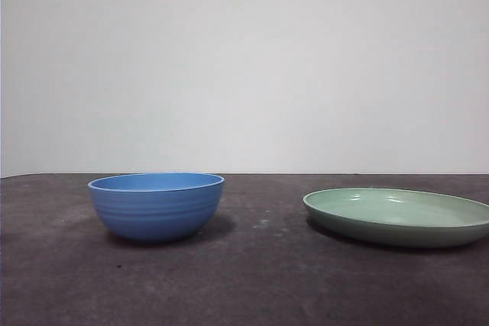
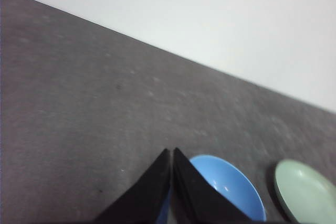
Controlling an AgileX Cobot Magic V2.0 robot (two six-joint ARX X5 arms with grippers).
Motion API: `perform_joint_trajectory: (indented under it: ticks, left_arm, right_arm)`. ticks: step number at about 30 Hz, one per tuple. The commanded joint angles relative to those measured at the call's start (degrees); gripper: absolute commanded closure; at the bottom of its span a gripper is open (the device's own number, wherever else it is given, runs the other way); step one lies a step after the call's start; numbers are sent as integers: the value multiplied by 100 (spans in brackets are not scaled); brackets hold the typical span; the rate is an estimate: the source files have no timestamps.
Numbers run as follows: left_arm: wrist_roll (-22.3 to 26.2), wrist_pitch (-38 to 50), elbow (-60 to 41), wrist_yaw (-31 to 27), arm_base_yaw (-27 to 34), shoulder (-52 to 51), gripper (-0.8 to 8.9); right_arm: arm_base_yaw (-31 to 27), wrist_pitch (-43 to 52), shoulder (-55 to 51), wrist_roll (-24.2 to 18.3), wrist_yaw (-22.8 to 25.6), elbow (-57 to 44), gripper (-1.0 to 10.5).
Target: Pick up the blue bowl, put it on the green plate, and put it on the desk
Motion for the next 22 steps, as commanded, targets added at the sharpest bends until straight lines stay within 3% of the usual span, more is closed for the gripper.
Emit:
perform_joint_trajectory:
  ticks: [1, 15, 22]
  left_arm:
    - [483, -114, 409, 341, 7, 501, 804]
    - [2225, -1867, 1989, 2194, -267, 2653, 804]
    - [2465, -2240, 2111, 2352, -682, 2830, 805]
  right_arm:
    - [0, -280, 511, -361, -227, 470, 939]
    - [85, -2785, 3077, -1939, -1974, 2505, 939]
    - [415, -3425, 3401, -2323, -2256, 2608, 939]
